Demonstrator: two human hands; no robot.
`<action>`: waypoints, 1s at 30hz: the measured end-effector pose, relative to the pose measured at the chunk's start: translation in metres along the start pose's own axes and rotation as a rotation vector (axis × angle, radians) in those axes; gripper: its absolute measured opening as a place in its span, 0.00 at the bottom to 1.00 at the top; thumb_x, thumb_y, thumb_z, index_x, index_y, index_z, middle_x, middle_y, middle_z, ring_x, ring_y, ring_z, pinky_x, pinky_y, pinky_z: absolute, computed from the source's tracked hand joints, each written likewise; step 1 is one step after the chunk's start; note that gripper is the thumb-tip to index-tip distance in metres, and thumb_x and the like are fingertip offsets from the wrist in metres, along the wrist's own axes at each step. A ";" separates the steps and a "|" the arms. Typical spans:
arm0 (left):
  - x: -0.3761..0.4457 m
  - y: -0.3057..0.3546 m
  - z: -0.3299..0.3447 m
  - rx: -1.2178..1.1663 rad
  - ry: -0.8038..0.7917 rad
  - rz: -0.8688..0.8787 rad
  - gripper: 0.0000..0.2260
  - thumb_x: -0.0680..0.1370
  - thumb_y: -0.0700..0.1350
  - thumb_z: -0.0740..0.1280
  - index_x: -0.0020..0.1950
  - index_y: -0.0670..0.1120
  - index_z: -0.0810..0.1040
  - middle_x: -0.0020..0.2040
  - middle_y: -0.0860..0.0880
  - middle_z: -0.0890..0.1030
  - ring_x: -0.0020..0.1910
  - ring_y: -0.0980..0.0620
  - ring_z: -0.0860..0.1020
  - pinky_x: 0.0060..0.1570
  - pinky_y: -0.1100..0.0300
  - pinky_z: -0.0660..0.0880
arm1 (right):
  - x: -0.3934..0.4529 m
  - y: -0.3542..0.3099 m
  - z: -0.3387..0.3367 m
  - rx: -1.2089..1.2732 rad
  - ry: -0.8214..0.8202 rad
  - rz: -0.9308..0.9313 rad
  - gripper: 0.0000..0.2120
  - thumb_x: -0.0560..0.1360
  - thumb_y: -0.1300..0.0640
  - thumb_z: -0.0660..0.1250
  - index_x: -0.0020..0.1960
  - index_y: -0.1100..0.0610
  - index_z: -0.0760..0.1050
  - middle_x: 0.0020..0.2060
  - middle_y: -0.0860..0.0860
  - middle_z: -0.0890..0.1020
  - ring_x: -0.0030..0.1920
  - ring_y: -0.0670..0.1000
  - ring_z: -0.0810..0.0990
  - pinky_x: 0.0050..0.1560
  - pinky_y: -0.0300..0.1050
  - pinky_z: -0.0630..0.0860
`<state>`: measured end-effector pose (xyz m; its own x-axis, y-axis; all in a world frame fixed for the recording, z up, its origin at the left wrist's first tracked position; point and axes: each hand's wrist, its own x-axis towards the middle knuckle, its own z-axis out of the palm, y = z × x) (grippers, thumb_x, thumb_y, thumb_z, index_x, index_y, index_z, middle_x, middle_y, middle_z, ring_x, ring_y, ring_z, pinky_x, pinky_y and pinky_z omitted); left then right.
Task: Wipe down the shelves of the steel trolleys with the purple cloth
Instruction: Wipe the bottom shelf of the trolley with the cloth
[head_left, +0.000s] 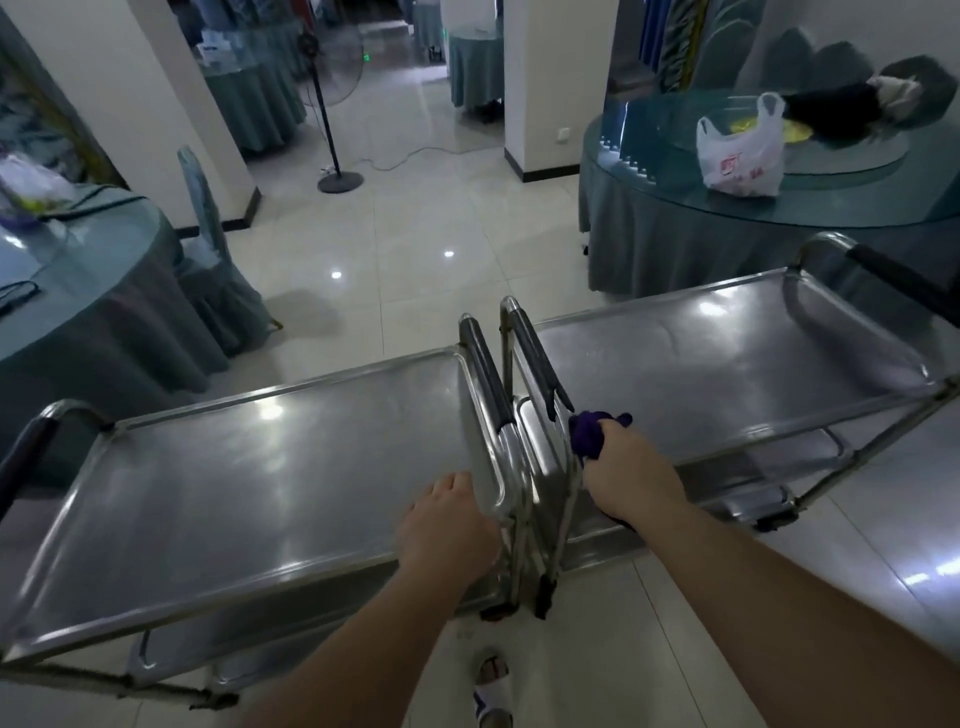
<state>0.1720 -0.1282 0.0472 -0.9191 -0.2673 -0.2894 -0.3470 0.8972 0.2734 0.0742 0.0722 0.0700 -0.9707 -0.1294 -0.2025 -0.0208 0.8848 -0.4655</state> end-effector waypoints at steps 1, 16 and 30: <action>0.018 -0.004 -0.001 -0.014 -0.020 -0.006 0.31 0.82 0.55 0.61 0.84 0.50 0.60 0.81 0.50 0.67 0.79 0.46 0.66 0.76 0.46 0.64 | 0.017 -0.006 0.003 -0.006 0.022 0.015 0.13 0.80 0.56 0.65 0.63 0.55 0.71 0.49 0.53 0.75 0.48 0.55 0.76 0.47 0.50 0.75; 0.162 -0.065 -0.004 0.018 -0.140 -0.086 0.29 0.79 0.45 0.60 0.81 0.52 0.64 0.77 0.48 0.72 0.75 0.45 0.71 0.71 0.48 0.67 | 0.133 -0.082 0.147 -0.041 -0.054 0.252 0.39 0.81 0.47 0.65 0.83 0.58 0.48 0.74 0.60 0.67 0.70 0.60 0.69 0.66 0.56 0.72; 0.177 -0.058 0.000 0.037 -0.141 -0.051 0.29 0.81 0.48 0.61 0.83 0.50 0.61 0.78 0.47 0.71 0.76 0.45 0.68 0.73 0.48 0.65 | 0.125 -0.077 0.136 -0.247 -0.246 0.125 0.52 0.77 0.32 0.64 0.83 0.55 0.35 0.78 0.62 0.62 0.71 0.62 0.71 0.67 0.59 0.74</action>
<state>0.0297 -0.2273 -0.0193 -0.8642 -0.2635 -0.4286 -0.3834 0.8965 0.2219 -0.0128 -0.0726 -0.0367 -0.8835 -0.0902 -0.4597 0.0084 0.9781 -0.2081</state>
